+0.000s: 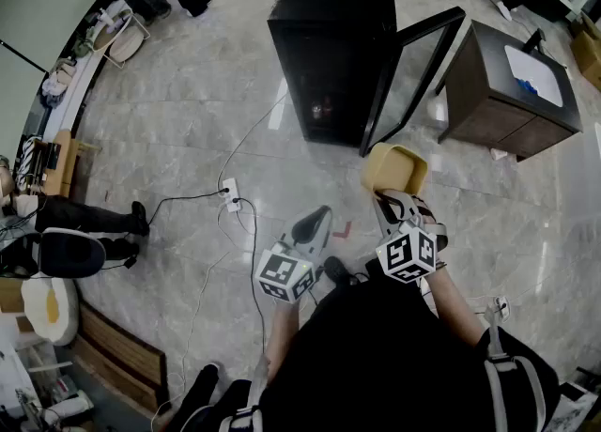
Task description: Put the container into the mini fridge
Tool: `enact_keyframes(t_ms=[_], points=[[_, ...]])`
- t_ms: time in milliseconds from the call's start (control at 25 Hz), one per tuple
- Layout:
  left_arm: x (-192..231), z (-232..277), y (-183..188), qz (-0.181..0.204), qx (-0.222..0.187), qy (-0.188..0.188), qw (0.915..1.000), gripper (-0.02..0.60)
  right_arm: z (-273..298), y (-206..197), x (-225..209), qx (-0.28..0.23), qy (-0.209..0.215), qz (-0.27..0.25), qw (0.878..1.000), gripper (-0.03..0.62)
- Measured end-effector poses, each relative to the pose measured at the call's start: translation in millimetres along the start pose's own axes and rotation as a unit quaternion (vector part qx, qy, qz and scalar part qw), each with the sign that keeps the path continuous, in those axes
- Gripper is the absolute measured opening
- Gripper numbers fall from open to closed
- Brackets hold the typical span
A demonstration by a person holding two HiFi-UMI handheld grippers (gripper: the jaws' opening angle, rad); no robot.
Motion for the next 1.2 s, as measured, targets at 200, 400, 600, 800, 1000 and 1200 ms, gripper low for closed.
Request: enact_keyframes(t_ms=[200, 400, 600, 800, 1000, 1200], points=[[-10.0, 1.0, -1.0, 0.014, 0.004, 0.008, 0.9999, 0.043, -11.8, -3.5, 0.7, -0.001, -0.004, -0.010, 1.000, 0.020], [-16.0, -7.0, -5.5, 0.007, 0.003, 0.014, 0.9999, 0.043, -14.6, -1.0, 3.4, -0.005, -0.002, -0.016, 1.000, 0.020], [-16.0, -17.5, -8.4, 0.005, -0.001, 0.021, 0.9998, 0.043, -14.2, 8.2, 12.5, -0.010, 0.000, -0.025, 1.000, 0.020], [-16.9, -26.0, -11.5, 0.003, -0.004, 0.024, 0.9997, 0.043, -11.1, 13.6, 21.3, -0.012, 0.015, -0.041, 0.999, 0.021], [-12.5, -32.9, -24.4, -0.011, 0.002, 0.030, 0.9995, 0.043, -6.6, 14.6, 29.0, -0.007, 0.023, -0.040, 0.999, 0.021], [-0.3, -25.2, -28.1, -0.021, 0.002, 0.045, 0.9988, 0.043, 11.9, 11.7, 26.9, -0.008, 0.043, -0.049, 0.998, 0.021]])
Point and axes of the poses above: the fingertips, and each gripper's own axes: z forward along the fingers, x to its left, y out of its top, the point moved 8 cm from there along -z, backward along the fingers, and after that the axes turned 6 degrees about -y, right-handed, at the moved point
